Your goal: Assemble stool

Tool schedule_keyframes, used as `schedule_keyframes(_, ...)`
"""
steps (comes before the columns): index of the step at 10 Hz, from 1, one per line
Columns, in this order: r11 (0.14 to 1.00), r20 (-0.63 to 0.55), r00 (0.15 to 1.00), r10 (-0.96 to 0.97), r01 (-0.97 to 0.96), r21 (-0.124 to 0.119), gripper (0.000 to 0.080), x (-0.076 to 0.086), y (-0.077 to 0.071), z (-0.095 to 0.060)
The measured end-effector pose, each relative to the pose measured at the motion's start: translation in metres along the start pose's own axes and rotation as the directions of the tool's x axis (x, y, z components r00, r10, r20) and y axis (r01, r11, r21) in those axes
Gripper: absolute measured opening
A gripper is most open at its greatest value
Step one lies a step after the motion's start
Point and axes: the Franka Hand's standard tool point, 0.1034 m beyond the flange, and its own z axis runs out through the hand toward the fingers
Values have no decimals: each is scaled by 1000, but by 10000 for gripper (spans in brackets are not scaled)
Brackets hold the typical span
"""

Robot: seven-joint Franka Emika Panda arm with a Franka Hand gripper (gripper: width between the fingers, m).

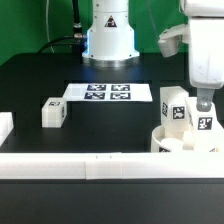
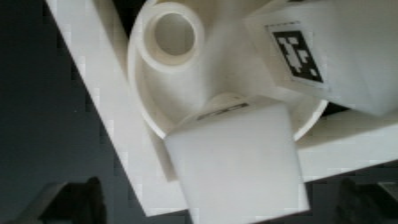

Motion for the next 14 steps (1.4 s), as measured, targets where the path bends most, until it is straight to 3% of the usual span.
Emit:
schedule_keyframes(4,997,14,997,-74,74,16,649,-4,-4,13)
schedule_keyframes(6,998,13,998,-57,57,17,604,-2,-5,14)
schedule_keyframes(8,998,13,999,-53,53,17,335,-2,-5,14)
schedule_keyframes(11,1000,14,1000,-15,15,17,335,-3,-5,14)
schedule_keyframes(14,940,17,940,340,-341,18,335,-2,-6,14)
